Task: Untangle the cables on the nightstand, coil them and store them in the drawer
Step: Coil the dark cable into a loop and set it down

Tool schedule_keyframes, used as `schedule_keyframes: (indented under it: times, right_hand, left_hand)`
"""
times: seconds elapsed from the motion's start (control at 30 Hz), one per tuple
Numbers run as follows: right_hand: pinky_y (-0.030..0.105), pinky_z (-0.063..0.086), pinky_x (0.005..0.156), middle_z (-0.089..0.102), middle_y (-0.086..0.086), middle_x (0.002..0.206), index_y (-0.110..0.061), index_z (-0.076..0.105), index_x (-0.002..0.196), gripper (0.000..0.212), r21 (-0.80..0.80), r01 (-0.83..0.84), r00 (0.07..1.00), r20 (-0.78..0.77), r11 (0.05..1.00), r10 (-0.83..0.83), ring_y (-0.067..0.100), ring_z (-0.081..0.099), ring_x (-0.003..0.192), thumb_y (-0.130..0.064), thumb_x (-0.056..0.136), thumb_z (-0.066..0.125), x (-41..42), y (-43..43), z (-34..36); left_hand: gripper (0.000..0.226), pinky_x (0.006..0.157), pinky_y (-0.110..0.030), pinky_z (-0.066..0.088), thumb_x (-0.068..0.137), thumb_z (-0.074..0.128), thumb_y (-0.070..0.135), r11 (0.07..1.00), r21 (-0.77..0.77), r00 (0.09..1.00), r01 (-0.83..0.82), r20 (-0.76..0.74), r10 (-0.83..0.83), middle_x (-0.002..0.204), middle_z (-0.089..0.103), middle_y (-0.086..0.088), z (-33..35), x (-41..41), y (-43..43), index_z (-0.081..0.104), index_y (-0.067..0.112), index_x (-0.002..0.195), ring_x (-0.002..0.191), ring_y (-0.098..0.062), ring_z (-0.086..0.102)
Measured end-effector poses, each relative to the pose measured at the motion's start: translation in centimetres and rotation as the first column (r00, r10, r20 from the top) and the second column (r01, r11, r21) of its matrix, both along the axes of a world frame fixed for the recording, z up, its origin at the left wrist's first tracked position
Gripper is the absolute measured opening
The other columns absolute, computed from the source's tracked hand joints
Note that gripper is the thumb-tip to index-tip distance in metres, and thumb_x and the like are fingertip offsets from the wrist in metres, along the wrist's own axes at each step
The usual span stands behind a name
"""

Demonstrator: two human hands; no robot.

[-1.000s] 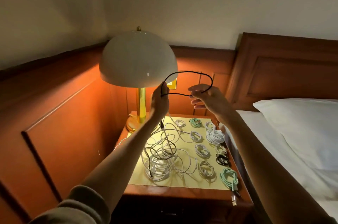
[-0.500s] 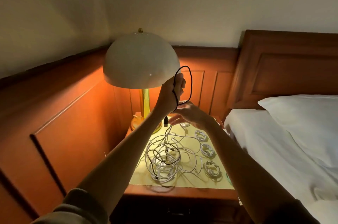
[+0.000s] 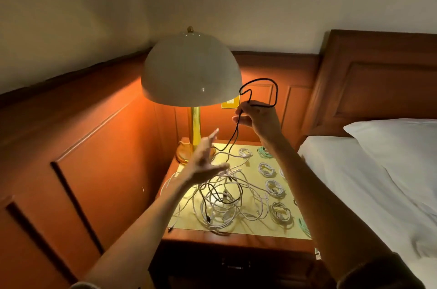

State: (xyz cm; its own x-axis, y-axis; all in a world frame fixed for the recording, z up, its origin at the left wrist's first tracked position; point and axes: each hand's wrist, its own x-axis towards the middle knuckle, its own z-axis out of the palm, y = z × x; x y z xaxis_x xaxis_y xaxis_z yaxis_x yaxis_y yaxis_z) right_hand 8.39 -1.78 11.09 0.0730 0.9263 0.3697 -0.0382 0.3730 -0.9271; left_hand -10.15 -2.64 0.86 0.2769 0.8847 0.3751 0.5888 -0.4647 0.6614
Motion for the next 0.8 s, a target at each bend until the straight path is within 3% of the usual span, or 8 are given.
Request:
schedule_keyframes:
  times: [0.03, 0.1, 0.33, 0.43, 0.53, 0.6, 0.67, 0.8]
  right_hand:
    - [0.03, 0.061, 0.067, 0.066, 0.017, 0.084, 0.003, 0.067, 0.089, 0.017, 0.018, -0.02, 1.0, -0.005, 1.0, 0.021, 0.024, 0.071, 0.066, -0.004, 0.1, 0.055, 0.0, 0.0, 0.4]
    - [0.031, 0.061, 0.069, 0.065, 0.018, 0.084, 0.004, 0.066, 0.092, 0.018, 0.046, -0.06, 0.998, 0.002, 0.997, 0.06, 0.024, 0.071, 0.067, -0.004, 0.101, 0.053, -0.3, -0.1, 1.0]
    - [0.036, 0.061, 0.078, 0.067, 0.021, 0.093, 0.006, 0.066, 0.099, 0.016, 0.121, -0.063, 0.989, -0.129, 0.991, 0.079, 0.027, 0.073, 0.077, -0.006, 0.1, 0.055, 0.3, -0.8, 2.7]
    - [0.033, 0.061, 0.077, 0.07, 0.02, 0.094, 0.008, 0.066, 0.101, 0.019, 0.095, -0.089, 0.993, -0.071, 0.991, 0.096, 0.027, 0.074, 0.079, -0.007, 0.101, 0.055, 0.8, -1.4, 3.1]
    - [0.037, 0.061, 0.08, 0.07, 0.017, 0.093, 0.001, 0.068, 0.093, 0.017, 0.078, -0.107, 0.993, -0.04, 0.991, 0.111, 0.032, 0.073, 0.081, -0.009, 0.1, 0.057, 1.2, -2.0, 3.3]
    - [0.037, 0.061, 0.08, 0.07, 0.017, 0.093, -0.001, 0.069, 0.091, 0.017, 0.077, -0.106, 0.994, -0.022, 0.991, 0.108, 0.033, 0.073, 0.082, -0.009, 0.1, 0.057, 1.4, -2.6, 3.9]
    - [0.033, 0.061, 0.075, 0.07, 0.016, 0.09, -0.002, 0.069, 0.09, 0.016, 0.08, -0.068, 0.998, 0.016, 0.994, 0.067, 0.03, 0.074, 0.078, -0.008, 0.1, 0.057, 1.6, -3.7, 4.7]
    - [0.03, 0.062, 0.068, 0.074, 0.011, 0.088, -0.006, 0.072, 0.093, 0.014, 0.086, 0.063, 0.979, 0.191, 0.994, -0.078, 0.025, 0.075, 0.071, -0.012, 0.098, 0.061, 2.7, -5.8, 6.1]
  left_hand:
    - [0.118, 0.112, -0.046, 0.039, 0.071, 0.086, 0.044, 0.984, -0.173, 0.999, 0.027, 0.024, -0.023, 0.157, 0.031, -0.009, -1.1, 0.1, -0.5, 0.009, 0.031, 0.159, 0.14, -0.025, 0.038]
    - [0.121, 0.111, -0.048, 0.038, 0.066, 0.086, 0.056, 0.951, -0.308, 0.999, -0.015, 0.03, 0.026, 0.156, 0.038, -0.006, -2.8, 1.0, -0.6, 0.009, 0.036, 0.157, 0.14, -0.026, 0.04]
    - [0.104, 0.1, -0.043, 0.049, 0.071, 0.083, 0.037, 0.924, -0.223, 0.943, -0.309, -0.194, 0.269, 0.146, 0.05, -0.006, -5.1, 1.6, 1.7, 0.019, 0.032, 0.152, 0.128, -0.027, 0.052]
    - [0.12, 0.107, -0.052, 0.043, 0.061, 0.087, 0.057, 0.938, -0.231, 0.966, -0.26, -0.061, 0.252, 0.154, 0.036, -0.008, -4.9, 1.5, 2.3, 0.013, 0.038, 0.153, 0.137, -0.028, 0.041]
    - [0.118, 0.107, -0.048, 0.038, 0.066, 0.086, 0.054, 0.972, -0.122, 0.959, -0.201, 0.178, 0.221, 0.156, 0.024, -0.012, -3.2, 2.5, 1.8, 0.01, 0.037, 0.154, 0.138, -0.026, 0.033]
    - [0.087, 0.099, -0.035, 0.043, 0.081, 0.078, 0.044, 0.981, -0.092, 0.945, -0.168, 0.269, 0.187, 0.146, 0.038, -0.007, -2.1, 3.2, 1.3, 0.026, 0.032, 0.15, 0.127, -0.018, 0.043]
    - [0.031, 0.08, -0.028, 0.051, 0.101, 0.052, 0.036, 0.991, -0.099, 0.944, -0.09, 0.309, 0.116, 0.115, 0.064, -0.002, -1.2, 3.4, 0.4, 0.054, 0.022, 0.129, 0.105, -0.019, 0.063]
    - [0.037, 0.053, -0.035, 0.051, 0.109, 0.031, 0.03, 0.992, -0.123, 0.895, 0.026, 0.445, 0.032, 0.068, 0.054, 0.0, -0.5, 1.8, -1.7, 0.063, 0.017, 0.095, 0.054, -0.009, 0.055]
